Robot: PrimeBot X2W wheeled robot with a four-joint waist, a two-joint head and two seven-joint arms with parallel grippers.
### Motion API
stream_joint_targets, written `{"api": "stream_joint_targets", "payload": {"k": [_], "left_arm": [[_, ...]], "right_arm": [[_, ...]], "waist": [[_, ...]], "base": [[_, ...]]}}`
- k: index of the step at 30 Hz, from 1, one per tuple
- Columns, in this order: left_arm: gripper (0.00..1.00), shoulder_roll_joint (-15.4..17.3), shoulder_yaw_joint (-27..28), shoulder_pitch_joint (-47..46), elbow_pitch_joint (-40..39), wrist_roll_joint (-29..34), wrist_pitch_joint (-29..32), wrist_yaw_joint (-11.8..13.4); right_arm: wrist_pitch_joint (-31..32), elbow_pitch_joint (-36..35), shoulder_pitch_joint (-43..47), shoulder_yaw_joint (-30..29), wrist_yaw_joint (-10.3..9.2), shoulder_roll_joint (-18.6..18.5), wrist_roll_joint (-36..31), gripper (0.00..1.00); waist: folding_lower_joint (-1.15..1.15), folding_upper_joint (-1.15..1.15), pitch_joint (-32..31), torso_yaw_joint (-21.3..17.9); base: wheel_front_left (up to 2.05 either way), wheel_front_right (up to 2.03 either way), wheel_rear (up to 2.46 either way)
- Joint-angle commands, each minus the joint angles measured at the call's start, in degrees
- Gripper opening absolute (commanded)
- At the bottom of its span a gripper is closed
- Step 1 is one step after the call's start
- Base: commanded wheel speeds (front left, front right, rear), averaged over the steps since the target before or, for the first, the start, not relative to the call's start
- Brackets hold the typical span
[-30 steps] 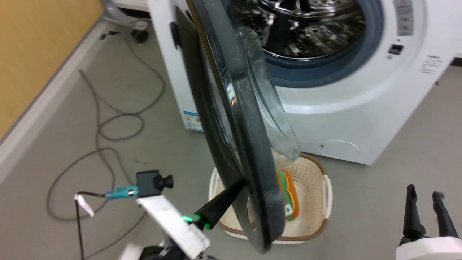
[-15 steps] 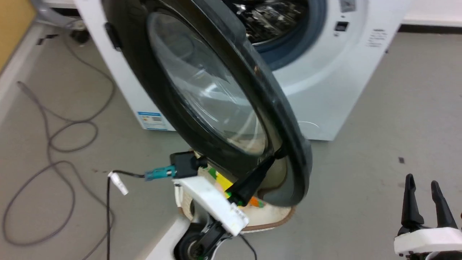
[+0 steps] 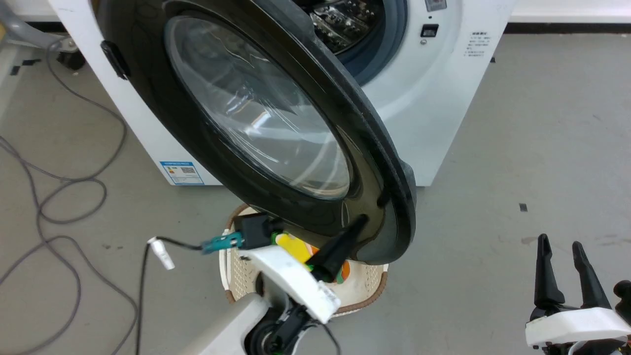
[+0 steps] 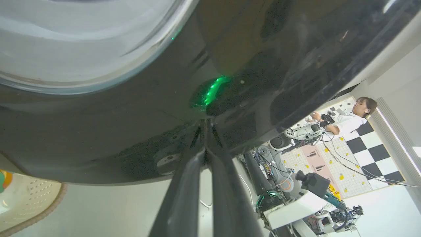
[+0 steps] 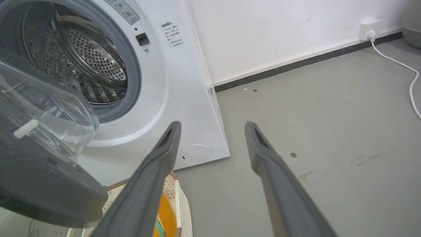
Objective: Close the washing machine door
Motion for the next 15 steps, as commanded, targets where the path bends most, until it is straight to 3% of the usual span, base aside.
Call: {"api": "stream_joint_targets", "payload": {"k": [1,2,6,9,15], "left_arm": [[0.46,0.81,-0.29,-1.16,0.79,0.9,-1.4,-0.25],[1.0,1.48,-0.56,-1.34,1.82,2.25,-3.17,-0.25],[1.0,3.15,1.97,-1.73,7.38,9.93,-7.11,0.0],[1.0,2.78,10.9,-0.85,7.79,19.39,-7.36,3.47],[1.0,3.31,24.68,5.75,0.23,42.93,-7.4,11.63]], "right_arm": [[-0.25,-0.41,0.39,0.18,0.05,0.01,-0.25,1.0],[-0.25,-0.61,0.49,0.23,0.05,0.01,-0.38,1.0],[-0.25,-1.8,0.89,-0.4,0.05,0.01,-0.94,1.0],[-0.25,-2.78,0.89,-1.31,0.05,0.01,-1.46,1.0],[-0.25,-5.05,0.28,-3.03,0.05,0.01,-2.41,1.0]], "waist": [[0.0,0.0,-0.45,0.35],[0.0,0.0,-0.75,0.53],[0.0,0.0,-1.95,1.49],[0.0,0.0,-2.62,2.2],[0.0,0.0,-3.42,3.34]], "base": [[0.0,0.0,0.0],[0.0,0.0,0.0],[0.0,0.0,0.0],[0.0,0.0,0.0],[0.0,0.0,0.0]]}}
